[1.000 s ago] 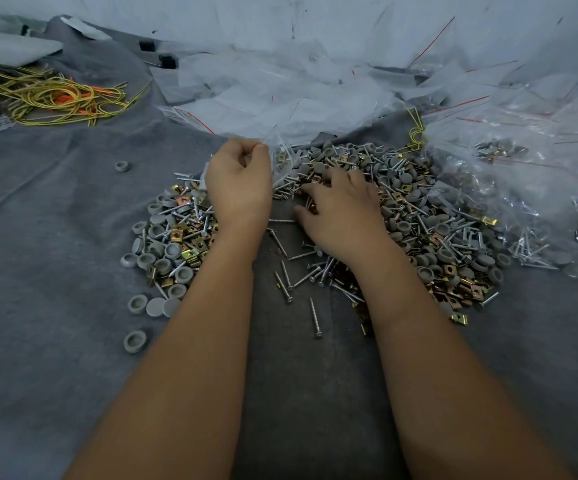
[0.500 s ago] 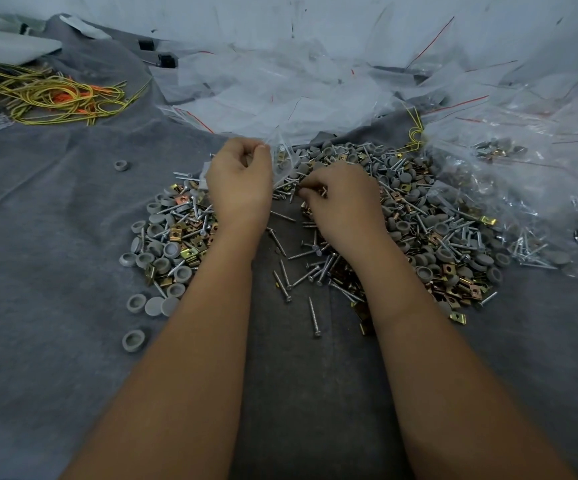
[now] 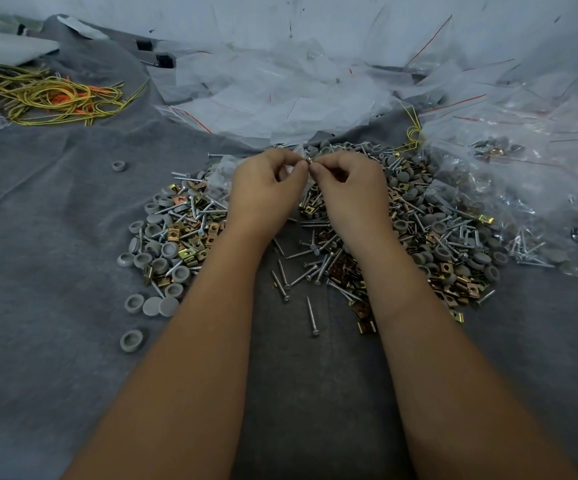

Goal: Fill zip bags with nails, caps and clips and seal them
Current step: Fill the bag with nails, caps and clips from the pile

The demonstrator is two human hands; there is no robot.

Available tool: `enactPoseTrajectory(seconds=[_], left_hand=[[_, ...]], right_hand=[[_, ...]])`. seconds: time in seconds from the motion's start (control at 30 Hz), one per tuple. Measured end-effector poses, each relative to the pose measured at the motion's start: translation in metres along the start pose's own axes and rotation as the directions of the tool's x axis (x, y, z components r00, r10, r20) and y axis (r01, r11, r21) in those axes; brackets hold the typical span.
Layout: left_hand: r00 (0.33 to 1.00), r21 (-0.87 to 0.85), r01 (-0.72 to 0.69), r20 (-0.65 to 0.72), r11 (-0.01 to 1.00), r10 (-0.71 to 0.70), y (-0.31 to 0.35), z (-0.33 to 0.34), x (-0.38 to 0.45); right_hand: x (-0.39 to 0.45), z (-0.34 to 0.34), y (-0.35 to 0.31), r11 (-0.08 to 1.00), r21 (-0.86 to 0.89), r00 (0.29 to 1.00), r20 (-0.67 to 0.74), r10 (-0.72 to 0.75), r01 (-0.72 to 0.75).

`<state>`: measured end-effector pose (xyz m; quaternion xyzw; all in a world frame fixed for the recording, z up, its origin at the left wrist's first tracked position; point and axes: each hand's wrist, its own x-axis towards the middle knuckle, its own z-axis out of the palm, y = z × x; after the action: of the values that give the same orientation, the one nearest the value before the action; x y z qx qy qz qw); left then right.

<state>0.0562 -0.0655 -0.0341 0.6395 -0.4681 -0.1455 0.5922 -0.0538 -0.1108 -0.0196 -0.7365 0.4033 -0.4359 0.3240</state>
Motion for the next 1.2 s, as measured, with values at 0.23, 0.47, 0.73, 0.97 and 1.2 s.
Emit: enactPoseTrajectory(seconds=[0.23, 0.47, 0.73, 0.97, 1.2], left_hand=[[0.997, 0.123, -0.035, 0.076, 0.992, 0.026, -0.002, -0.001, 0.002], [0.995, 0.144, -0.07, 0.086, 0.987, 0.059, -0.007, -0.008, 0.002], [0.993, 0.055, -0.1, 0.076, 0.994, 0.095, -0.005, -0.008, -0.003], [1.0, 0.05, -0.024, -0.001, 0.998, 0.024, -0.008, -0.004, 0.002], [0.995, 0.059, -0.061, -0.069, 0.996, 0.065, -0.009, -0.001, 0.003]], right_hand=[[0.003, -0.003, 0.003, 1.0, -0.011, 1.0, 0.013, -0.008, 0.008], [0.009, -0.022, 0.007, 0.994, 0.094, 0.98, -0.184, 0.081, -0.065], [0.004, -0.007, 0.004, 0.998, 0.053, 0.999, -0.041, 0.017, -0.015], [0.0, -0.002, 0.002, 0.996, 0.057, 0.998, -0.015, -0.064, 0.065], [-0.004, 0.008, 0.006, 0.85, -0.439, 0.951, 0.227, -0.209, 0.291]])
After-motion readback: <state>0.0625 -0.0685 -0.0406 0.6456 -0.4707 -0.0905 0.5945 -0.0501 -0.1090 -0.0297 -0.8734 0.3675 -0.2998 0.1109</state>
